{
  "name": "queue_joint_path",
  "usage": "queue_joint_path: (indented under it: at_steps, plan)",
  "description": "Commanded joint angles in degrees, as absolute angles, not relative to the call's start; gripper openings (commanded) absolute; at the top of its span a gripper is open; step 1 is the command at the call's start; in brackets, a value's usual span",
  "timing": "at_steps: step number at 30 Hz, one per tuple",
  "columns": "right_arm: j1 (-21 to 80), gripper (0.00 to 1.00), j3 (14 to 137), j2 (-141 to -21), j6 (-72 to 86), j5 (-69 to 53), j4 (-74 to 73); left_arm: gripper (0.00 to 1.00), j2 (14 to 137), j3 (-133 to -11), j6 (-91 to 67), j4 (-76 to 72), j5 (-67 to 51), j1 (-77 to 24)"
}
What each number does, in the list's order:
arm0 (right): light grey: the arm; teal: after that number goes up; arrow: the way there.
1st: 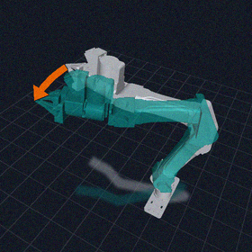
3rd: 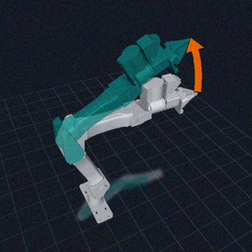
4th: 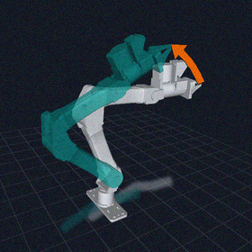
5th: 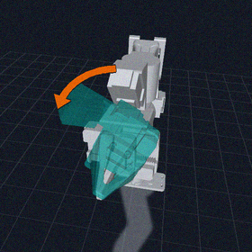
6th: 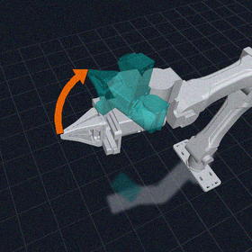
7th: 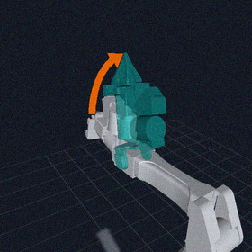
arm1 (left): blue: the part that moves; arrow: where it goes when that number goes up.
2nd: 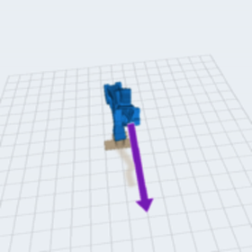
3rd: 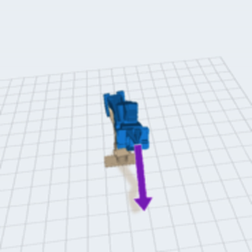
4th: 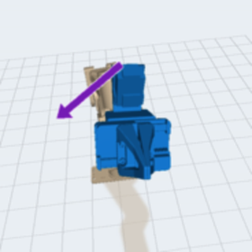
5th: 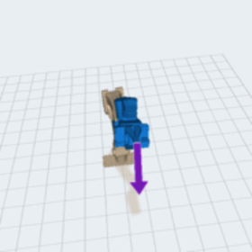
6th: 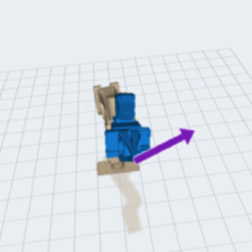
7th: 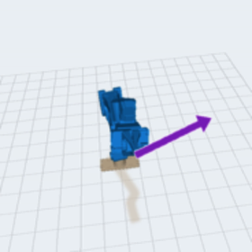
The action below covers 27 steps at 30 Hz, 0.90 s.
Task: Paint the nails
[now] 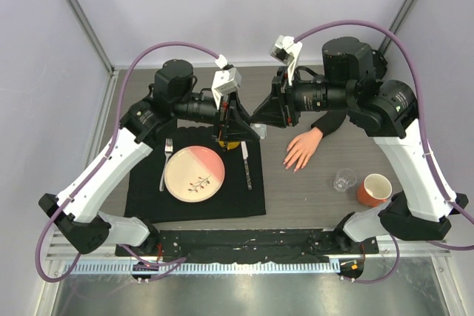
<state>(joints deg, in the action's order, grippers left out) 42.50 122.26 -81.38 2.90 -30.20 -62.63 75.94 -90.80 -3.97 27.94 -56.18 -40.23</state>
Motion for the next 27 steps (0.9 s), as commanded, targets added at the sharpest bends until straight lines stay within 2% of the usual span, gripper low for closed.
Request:
queue_joint_path:
  at_steps: [1,5,6,7,9,10,12,13,17,18,19,21,22,27]
  plan:
    - [42.54,0.16,122.26,-80.07,1.41,-29.45,-62.93,0.00,75.32,-93.16,-2.81,27.25,-55.20,-40.25]
    - [42.54,0.01,120.68,-79.45,0.26,-27.34,-62.76,0.00,75.50,-93.43,-2.64,27.68,-51.69,-40.25]
    - [42.54,0.01,120.41,-79.28,0.26,-25.51,-62.58,0.00,75.41,-93.43,-2.38,27.95,-50.29,-40.25]
    - [42.54,0.01,119.89,-79.02,0.26,-24.88,-62.40,0.05,75.32,-93.34,-2.29,28.21,-49.06,-40.17]
    - [42.54,0.01,119.27,-78.49,1.05,-20.43,-60.48,0.18,75.06,-93.25,-1.76,28.48,-45.45,-40.08]
    - [42.54,0.01,117.18,-77.88,1.75,-18.22,-58.99,0.31,74.71,-92.99,-1.84,28.39,-43.96,-40.08]
    - [42.54,0.01,113.75,-74.81,4.21,-13.13,-52.32,0.44,74.27,-92.38,-1.85,28.39,-41.23,-39.99]
    - [42.54,0.01,110.16,-73.66,4.91,-11.62,-47.86,0.54,73.75,-91.76,-1.76,28.21,-40.61,-39.90]
    - [42.54,0.01,103.28,-70.14,6.24,-3.19,-40.88,0.70,71.99,-90.44,-1.67,28.21,-36.31,-39.73]
    - [42.54,0.01,101.79,-69.61,6.76,-0.73,-39.56,0.89,71.46,-90.09,-1.58,28.56,-34.38,-39.64]
    - [42.54,0.01,97.95,-69.17,6.85,5.13,-36.42,0.94,71.02,-89.48,-0.97,28.74,-33.23,-39.55]
    - [42.54,0.01,92.84,-66.90,7.55,10.26,-31.93,0.96,69.70,-89.04,-0.44,29.35,-29.04,-39.46]
    - [42.45,0.01,86.72,-66.01,8.08,15.85,-26.34,0.97,69.35,-88.77,-0.35,29.62,-27.00,-39.46]
    - [42.28,0.01,64.13,-62.58,8.00,28.02,-4.35,0.97,66.28,-87.37,-1.40,28.74,-13.11,-39.46]
